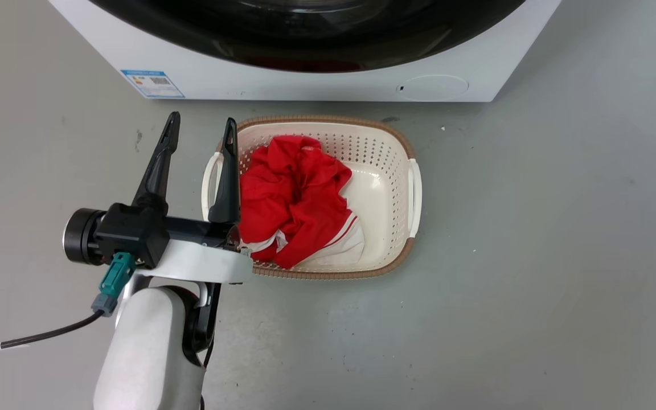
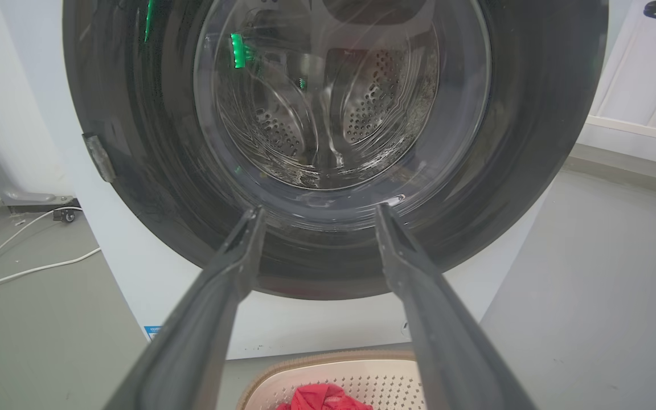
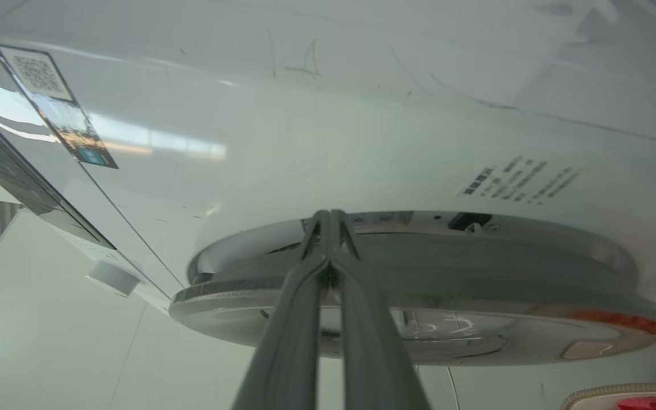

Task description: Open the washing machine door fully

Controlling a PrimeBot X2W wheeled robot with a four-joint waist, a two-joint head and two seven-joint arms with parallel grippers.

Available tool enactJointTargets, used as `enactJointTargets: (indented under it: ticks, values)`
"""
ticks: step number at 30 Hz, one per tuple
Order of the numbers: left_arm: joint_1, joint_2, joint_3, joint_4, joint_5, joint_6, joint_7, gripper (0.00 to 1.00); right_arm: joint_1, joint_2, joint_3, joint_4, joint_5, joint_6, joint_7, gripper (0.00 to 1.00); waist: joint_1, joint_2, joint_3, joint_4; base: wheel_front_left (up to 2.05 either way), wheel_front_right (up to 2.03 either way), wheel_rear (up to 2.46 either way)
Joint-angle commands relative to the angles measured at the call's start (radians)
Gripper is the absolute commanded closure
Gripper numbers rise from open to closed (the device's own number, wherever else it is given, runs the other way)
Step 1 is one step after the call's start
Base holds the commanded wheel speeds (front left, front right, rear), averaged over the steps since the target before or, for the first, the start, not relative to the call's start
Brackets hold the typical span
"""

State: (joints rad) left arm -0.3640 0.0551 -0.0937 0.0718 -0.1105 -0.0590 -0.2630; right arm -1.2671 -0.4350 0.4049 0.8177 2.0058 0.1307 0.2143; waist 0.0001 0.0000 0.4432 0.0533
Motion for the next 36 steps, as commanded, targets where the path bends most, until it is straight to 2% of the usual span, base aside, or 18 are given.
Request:
enactJointTargets:
  ticks: [1,8,18,29,36]
  values:
    - [-0.013,0.000,-0.002,-0.004,0.003,-0.002,-0.002,0.00,-0.024,0.002,0.017,0.016,-0.010,0.000,0.007,1.00,-0.0001,0.0000,0.011,0.008,0.00,0.00,0.00]
    - [-0.031,-0.002,-0.009,-0.017,0.002,0.001,-0.002,0.00,-0.162,0.034,0.144,0.129,-0.037,0.000,0.045,1.00,-0.0001,0.0000,0.044,0.024,0.00,0.00,0.00]
    - [-0.036,-0.004,-0.007,-0.016,-0.006,0.003,-0.002,0.00,-0.234,0.063,0.236,0.207,-0.034,0.000,0.120,1.00,-0.0001,0.0000,0.066,0.033,0.00,0.00,0.00]
    - [-0.031,-0.005,-0.013,-0.001,-0.007,0.008,-0.002,0.00,-0.176,0.060,0.276,0.154,0.014,0.000,0.254,1.00,-0.0001,0.0000,0.037,0.023,0.00,0.00,0.00]
    - [-0.020,-0.005,-0.016,0.017,-0.004,0.004,-0.002,0.00,-0.106,0.036,0.301,0.096,0.057,0.000,0.329,1.00,-0.0001,0.0000,-0.007,0.009,0.00,0.00,0.00]
